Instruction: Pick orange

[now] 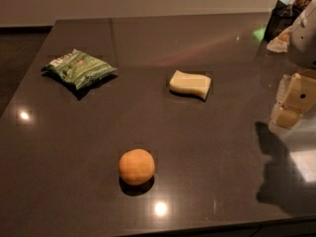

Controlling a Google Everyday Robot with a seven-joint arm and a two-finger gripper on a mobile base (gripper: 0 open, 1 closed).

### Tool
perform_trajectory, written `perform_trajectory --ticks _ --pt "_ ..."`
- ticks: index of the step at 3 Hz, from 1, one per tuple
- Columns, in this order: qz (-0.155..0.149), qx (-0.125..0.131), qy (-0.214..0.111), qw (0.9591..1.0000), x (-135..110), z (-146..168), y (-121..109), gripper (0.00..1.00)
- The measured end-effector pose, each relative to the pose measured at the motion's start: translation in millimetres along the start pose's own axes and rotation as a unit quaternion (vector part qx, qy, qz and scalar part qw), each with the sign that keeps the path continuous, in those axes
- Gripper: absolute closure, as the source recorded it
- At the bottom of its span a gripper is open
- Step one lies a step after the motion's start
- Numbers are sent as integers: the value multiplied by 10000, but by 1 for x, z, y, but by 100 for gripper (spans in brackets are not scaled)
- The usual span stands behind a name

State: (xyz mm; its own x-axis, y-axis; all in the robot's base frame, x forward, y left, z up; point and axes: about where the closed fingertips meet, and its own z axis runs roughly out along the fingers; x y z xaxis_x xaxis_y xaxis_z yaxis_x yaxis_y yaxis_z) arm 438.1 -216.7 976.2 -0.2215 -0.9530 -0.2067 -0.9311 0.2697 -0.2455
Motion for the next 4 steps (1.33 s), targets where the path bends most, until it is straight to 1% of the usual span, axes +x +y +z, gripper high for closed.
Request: perform_trajectory --ticks 1,2,3,4 --pt "0 2 -1 10000 0 0 0 0" --pt "-147 -167 -291 9993 -23 3 -3 0" --pt "-442 -459 -767 9950 -63 12 5 0" --pt "-858 -759 -1205 9861 -102 23 29 0"
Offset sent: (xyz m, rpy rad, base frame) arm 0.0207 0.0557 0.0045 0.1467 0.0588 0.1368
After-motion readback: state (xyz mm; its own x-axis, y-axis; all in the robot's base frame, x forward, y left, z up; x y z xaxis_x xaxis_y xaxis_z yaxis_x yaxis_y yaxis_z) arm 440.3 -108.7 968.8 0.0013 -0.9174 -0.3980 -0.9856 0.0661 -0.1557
